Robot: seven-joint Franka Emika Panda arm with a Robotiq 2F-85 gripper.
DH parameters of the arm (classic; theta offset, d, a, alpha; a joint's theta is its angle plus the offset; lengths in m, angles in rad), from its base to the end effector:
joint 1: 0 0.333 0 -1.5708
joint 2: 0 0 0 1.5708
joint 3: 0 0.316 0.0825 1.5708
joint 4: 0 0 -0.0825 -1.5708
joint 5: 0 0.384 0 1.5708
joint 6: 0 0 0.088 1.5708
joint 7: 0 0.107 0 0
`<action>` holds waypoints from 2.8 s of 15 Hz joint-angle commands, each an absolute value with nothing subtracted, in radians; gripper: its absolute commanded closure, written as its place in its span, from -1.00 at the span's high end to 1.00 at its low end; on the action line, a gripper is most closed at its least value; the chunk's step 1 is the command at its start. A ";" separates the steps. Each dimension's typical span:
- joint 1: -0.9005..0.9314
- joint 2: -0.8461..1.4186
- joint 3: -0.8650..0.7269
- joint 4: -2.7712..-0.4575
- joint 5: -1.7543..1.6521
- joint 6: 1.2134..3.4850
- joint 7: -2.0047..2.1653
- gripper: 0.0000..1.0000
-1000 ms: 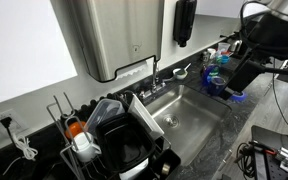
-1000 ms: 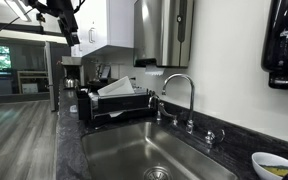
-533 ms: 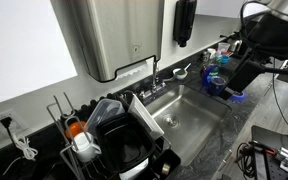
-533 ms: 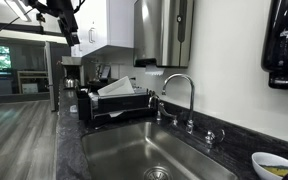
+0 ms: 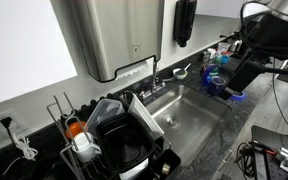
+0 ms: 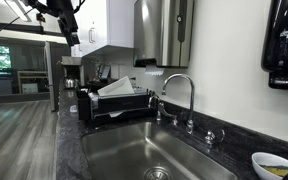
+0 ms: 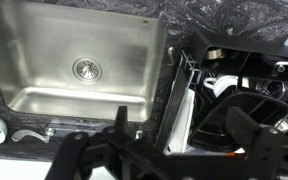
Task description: Open the tap of the sink.
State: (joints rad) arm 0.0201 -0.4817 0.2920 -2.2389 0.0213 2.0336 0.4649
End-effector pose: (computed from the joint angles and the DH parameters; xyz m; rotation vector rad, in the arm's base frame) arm 0.4112 0.1532 0.5723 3.0880 -0.2694 0.4403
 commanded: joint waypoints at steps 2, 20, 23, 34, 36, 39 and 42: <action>0.022 -0.466 0.265 -2.247 0.001 2.056 0.473 1.00; 0.001 -0.344 0.085 -2.303 -0.093 2.259 0.210 1.00; -0.001 -0.341 0.084 -2.299 -0.098 2.258 0.205 1.00; -0.016 -0.193 -0.027 -2.279 -0.124 2.379 -0.122 1.00; -0.025 -0.148 -0.048 -2.266 -0.139 2.392 -0.166 1.00; -0.038 -0.081 -0.069 -2.232 -0.173 2.393 -0.225 1.00; -0.052 -0.022 -0.084 -2.187 -0.209 2.394 -0.267 1.00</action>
State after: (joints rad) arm -0.0301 -0.0966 -0.0766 -2.2524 -0.1711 2.3869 -0.2150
